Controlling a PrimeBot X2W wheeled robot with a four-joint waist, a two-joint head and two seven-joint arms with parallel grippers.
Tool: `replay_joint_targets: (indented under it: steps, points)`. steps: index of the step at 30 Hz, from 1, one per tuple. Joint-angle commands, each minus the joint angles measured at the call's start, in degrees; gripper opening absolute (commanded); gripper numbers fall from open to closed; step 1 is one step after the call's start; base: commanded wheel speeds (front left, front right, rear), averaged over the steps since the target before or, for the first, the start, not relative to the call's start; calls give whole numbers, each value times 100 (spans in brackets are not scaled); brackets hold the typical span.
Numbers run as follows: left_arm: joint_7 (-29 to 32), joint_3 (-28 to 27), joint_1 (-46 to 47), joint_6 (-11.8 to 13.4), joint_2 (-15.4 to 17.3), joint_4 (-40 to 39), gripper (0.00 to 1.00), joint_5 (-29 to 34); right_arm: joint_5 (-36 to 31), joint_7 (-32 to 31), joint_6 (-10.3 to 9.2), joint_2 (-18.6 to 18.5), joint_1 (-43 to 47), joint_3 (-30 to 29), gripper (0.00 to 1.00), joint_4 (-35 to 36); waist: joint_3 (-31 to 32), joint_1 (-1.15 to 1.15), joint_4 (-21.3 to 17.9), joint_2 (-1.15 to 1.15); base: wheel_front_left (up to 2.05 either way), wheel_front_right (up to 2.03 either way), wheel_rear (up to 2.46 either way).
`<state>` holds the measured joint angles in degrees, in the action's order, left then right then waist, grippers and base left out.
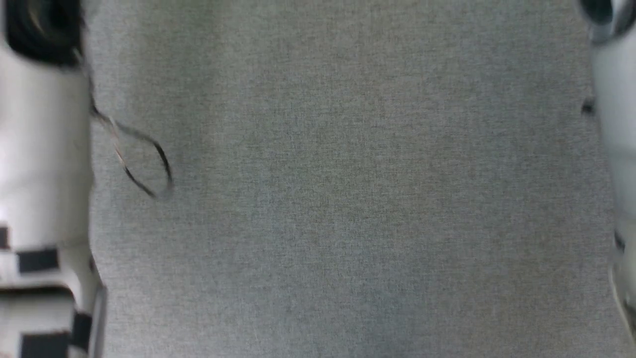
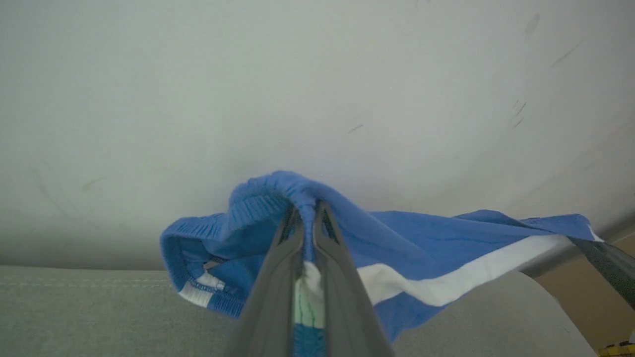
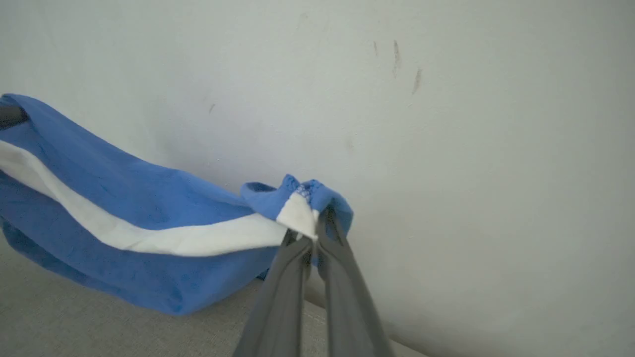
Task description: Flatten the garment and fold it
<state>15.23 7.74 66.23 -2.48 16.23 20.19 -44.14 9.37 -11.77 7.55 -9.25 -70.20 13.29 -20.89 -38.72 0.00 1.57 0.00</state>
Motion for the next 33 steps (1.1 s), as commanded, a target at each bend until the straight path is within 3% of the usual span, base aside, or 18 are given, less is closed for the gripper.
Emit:
replay_joint_targets:
  steps: [1,7,15,23,33]
  points:
    - [60,7,-387,-18,-30,-190,0,-100,200,-17,-6,-119,422,5,0,267,412,0,0,0,0,0,0]
    - [254,79,-2185,98,-75,-1349,0,-355,727,-306,-6,-329,2471,-475,0,1674,1080,0,-111,0,0,0,0]
    - [268,224,-4410,450,-72,-2534,0,-357,908,-595,-6,50,4816,-1306,0,3041,1655,0,-229,0,0,0,0]
    - [276,356,-5747,572,48,-2875,0,-310,1114,-859,-6,382,6218,-1500,0,3269,2086,0,-261,0,0,0,0]
    - [561,584,-7244,552,340,-3066,0,-435,1439,-1667,-6,444,7686,-1761,0,3414,2872,0,-247,0,0,0,0]
